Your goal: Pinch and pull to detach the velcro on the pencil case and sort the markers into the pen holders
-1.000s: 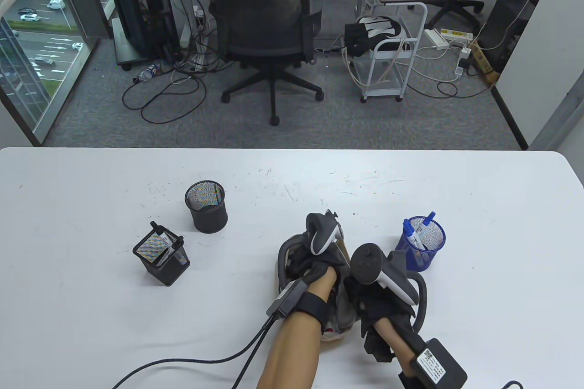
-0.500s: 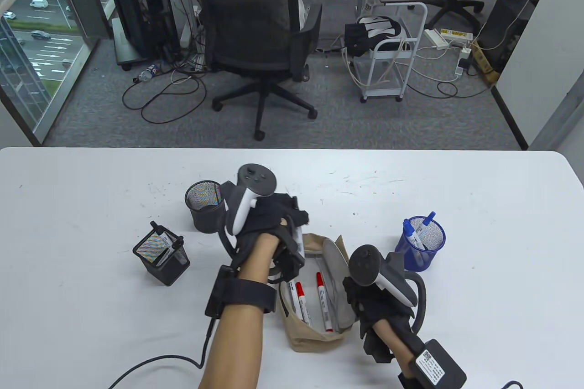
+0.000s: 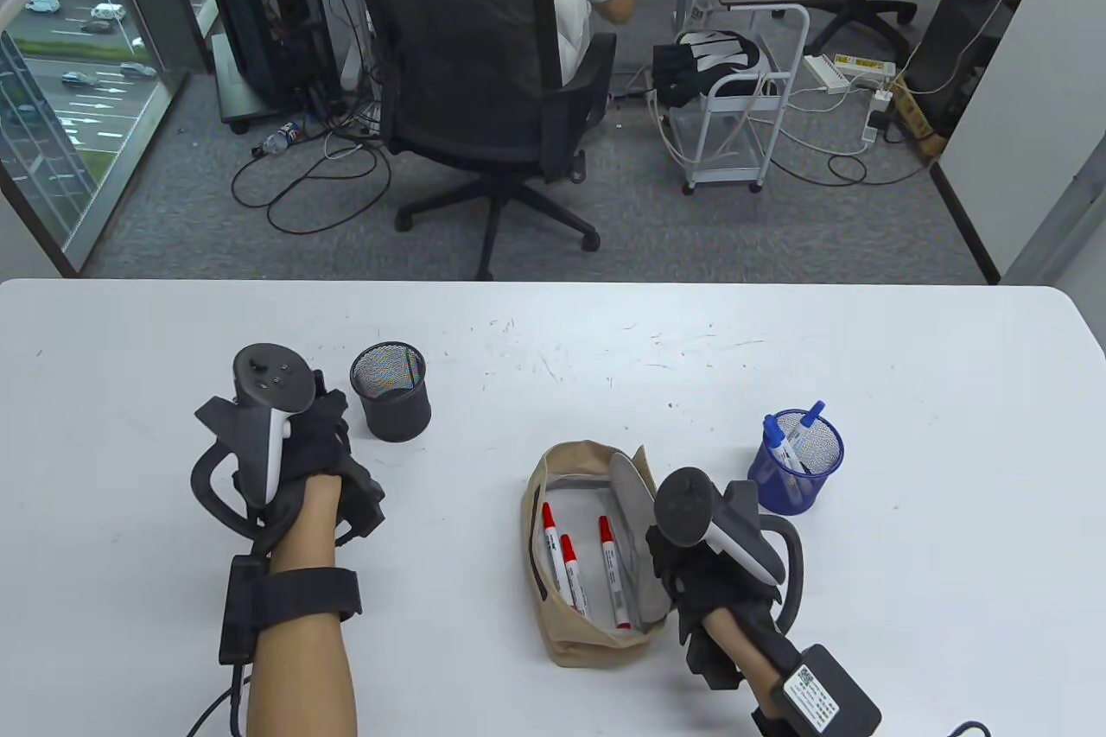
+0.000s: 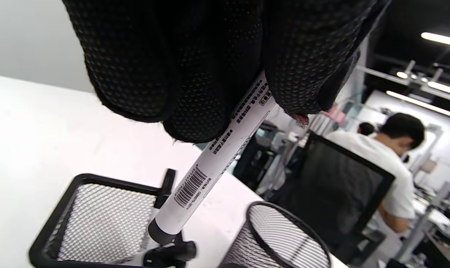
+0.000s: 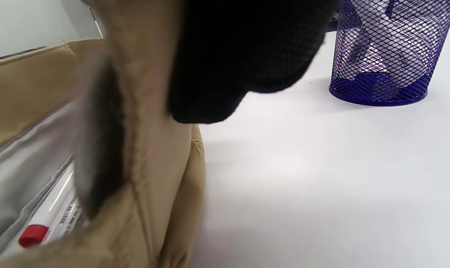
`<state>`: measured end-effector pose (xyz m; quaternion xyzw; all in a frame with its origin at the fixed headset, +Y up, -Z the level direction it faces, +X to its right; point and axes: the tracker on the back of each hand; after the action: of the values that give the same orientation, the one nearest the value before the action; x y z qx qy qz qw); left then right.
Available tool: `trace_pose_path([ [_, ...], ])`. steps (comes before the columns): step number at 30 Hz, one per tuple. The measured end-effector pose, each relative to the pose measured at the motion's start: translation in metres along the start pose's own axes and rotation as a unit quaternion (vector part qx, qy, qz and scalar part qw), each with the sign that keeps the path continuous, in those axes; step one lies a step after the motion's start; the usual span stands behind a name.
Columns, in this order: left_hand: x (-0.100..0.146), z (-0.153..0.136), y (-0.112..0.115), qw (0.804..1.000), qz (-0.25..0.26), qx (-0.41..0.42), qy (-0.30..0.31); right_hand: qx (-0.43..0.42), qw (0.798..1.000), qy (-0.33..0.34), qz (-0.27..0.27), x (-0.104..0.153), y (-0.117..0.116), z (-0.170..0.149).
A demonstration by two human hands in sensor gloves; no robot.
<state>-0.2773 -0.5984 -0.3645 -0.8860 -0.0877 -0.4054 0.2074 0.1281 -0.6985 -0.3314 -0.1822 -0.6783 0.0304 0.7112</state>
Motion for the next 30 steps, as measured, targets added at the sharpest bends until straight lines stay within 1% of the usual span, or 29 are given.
trace_pose_path([
  [1, -0.001, -0.004, 0.001, 1.000, -0.001, 0.002, -0.005, 0.000, 1.000, 0.000, 0.000, 0.000, 0.000, 0.000],
  [3, -0.003, -0.012, 0.005, 1.000, 0.020, 0.007, -0.004, -0.001, 1.000, 0.000, 0.001, 0.000, 0.000, 0.000],
  [4, -0.003, -0.014, 0.006, 1.000, 0.022, -0.003, -0.002, 0.000, 1.000, 0.000, 0.001, 0.000, 0.000, 0.000],
  [5, -0.005, -0.017, 0.009, 1.000, 0.019, -0.017, -0.008, 0.001, 1.000, 0.000, 0.000, 0.000, 0.000, 0.001],
  [6, -0.005, -0.018, 0.010, 1.000, 0.011, -0.010, -0.011, 0.002, 1.000, 0.000, 0.000, 0.001, 0.000, 0.001],
  [7, -0.004, -0.019, 0.010, 1.000, 0.013, 0.005, -0.018, 0.003, 1.000, 0.000, -0.001, 0.001, 0.000, 0.001],
  [9, -0.003, -0.015, 0.008, 1.000, 0.003, 0.006, -0.018, 0.002, 1.000, 0.000, 0.000, 0.001, 0.000, 0.001],
  [11, 0.003, -0.002, 0.004, 1.000, -0.005, 0.010, -0.002, -0.001, 1.000, 0.000, 0.002, 0.001, 0.000, 0.000],
  [14, 0.017, 0.021, 0.000, 0.999, -0.032, 0.008, 0.026, -0.002, 1.000, -0.001, 0.002, 0.001, 0.000, 0.000],
  [18, 0.047, 0.066, 0.002, 0.993, -0.082, 0.000, 0.081, 0.000, 1.000, 0.000, 0.001, 0.001, 0.000, 0.000],
  [20, 0.062, 0.086, 0.005, 0.989, -0.107, -0.003, 0.103, -0.002, 1.000, 0.000, 0.002, 0.001, 0.000, 0.000],
  [21, 0.071, 0.098, 0.009, 0.985, -0.127, -0.009, 0.116, -0.002, 1.000, 0.000, 0.002, 0.000, 0.000, -0.001],
  [23, 0.086, 0.115, 0.017, 0.979, -0.157, -0.014, 0.131, -0.004, 1.000, 0.000, 0.004, 0.000, 0.000, -0.001],
  [26, 0.109, 0.137, 0.038, 0.964, -0.215, -0.024, 0.153, -0.003, 1.000, 0.000, 0.003, 0.000, 0.001, -0.001],
  [28, 0.120, 0.146, 0.055, 0.954, -0.252, -0.038, 0.155, -0.003, 1.000, 0.000, 0.002, 0.000, 0.001, -0.001],
  [30, 0.130, 0.153, 0.078, 0.942, -0.292, -0.064, 0.154, -0.002, 1.000, 0.000, 0.002, 0.000, 0.000, -0.001],
])
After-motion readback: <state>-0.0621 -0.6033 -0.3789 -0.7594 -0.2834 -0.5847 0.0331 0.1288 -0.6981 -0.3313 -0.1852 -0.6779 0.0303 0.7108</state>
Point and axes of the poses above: the tracker on the back of each hand, its own z axis roughly to the thumb side, its own x axis roughly from the fingertips to the wrist, y = z × x, and after that the axes turned 2 degrees about z, right-handed
